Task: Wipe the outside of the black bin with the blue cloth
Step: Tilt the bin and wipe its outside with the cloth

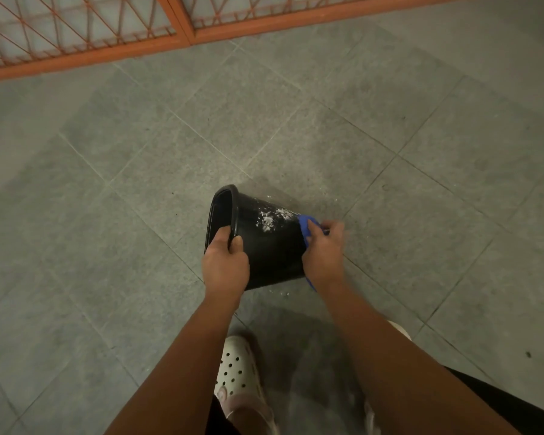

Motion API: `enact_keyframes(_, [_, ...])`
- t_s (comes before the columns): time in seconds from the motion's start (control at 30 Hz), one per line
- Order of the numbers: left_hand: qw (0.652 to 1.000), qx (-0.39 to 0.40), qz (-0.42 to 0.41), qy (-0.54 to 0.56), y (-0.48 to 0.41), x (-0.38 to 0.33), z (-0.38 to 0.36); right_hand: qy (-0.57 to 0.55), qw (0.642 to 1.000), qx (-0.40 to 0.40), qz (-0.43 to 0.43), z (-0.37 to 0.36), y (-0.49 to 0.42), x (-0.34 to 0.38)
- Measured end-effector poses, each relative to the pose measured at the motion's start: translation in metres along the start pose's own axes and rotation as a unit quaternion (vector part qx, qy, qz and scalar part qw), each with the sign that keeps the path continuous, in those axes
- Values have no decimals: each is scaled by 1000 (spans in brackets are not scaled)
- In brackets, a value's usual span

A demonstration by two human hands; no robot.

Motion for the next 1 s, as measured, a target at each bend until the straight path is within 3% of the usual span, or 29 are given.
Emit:
enact_keyframes(0.2, [1000,22,-2,-21,-6,-1,4,-1,993,-72,93,-6,23,17])
enact_keyframes(0.3, [999,24,-11,-29,-3,0,5,12,991,-40,124,-3,10,14])
enact_keyframes(0.4, [1000,9,-9,-29,0,1,3,62,994,35,87,-2,-4,4])
enact_keyframes(0.53, [999,3,-18,-40,3,-3,2,78,995,55,-20,0,-1,-4])
enact_keyframes(0.7, [997,14,-34,-66,3,-6,3,48,997,-13,65,-6,17,7])
enact_keyframes(0.8, [998,20,-30,-55,4,-6,5,49,994,14,94,-3,4,6])
enact_keyframes(1.0, [996,27,-51,-61,2,-5,3,39,998,48,-33,5,-2,-1])
Point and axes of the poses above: each hand's wrist, its own y-axis away from the middle knuckle, its own z-axis out of the back of the hand, x = y × z, the point moved 1 cm from there along -y, towards the middle knuckle, and after that the axes turned 3 degrees about x, right-handed, at the moved point
